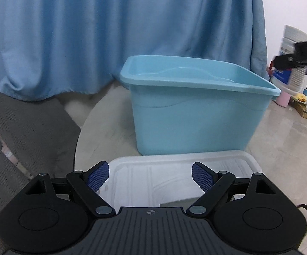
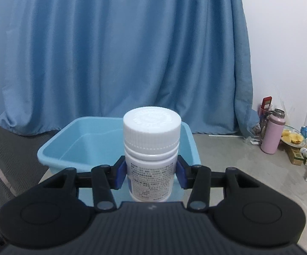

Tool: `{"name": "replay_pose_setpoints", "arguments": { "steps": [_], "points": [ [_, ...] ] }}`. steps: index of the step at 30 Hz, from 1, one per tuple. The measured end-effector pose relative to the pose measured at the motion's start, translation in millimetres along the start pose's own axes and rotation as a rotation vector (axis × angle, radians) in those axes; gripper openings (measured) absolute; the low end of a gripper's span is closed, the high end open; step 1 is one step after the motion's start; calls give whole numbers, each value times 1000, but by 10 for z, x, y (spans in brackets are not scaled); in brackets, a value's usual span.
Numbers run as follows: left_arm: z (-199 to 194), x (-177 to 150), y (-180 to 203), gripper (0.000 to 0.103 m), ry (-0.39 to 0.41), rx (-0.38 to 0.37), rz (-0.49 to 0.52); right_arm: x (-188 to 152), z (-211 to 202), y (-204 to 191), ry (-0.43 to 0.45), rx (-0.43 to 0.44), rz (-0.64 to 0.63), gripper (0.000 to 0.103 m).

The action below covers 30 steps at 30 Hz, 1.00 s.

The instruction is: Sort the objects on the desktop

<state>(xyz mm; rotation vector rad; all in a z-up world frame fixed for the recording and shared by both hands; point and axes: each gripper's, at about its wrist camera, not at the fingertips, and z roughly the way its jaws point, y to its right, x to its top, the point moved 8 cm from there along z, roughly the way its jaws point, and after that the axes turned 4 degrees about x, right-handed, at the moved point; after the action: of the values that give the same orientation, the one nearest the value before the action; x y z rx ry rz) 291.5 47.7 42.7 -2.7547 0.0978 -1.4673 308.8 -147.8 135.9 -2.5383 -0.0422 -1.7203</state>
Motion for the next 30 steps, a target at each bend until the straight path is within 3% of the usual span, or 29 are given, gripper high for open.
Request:
{"name": "replay_pose_setpoints", "arguments": {
  "steps": [9,17,18,20,21,30],
  "points": [
    [241,174,-4,87,-3,-49,16,203,504,-146,16,-19,-19,48],
    [402,214,-78,87,-9,-75,25,180,910,-229,-15,-30,-23,48],
    [414,218,-82,87,-10,-79,25,170,943,-227,-19,-28,-17,51],
    [424,213,-88,87,-11,-80,30,166,976,-205,-16,-75,-27,82],
    [431,212,-95,87,-10,-78,32,168,968,-203,-9,-92,-35,86],
    [409,157,-184,87,-19,-58,-33,148,677,-197,20,-57,-25,87]
  ]
}}
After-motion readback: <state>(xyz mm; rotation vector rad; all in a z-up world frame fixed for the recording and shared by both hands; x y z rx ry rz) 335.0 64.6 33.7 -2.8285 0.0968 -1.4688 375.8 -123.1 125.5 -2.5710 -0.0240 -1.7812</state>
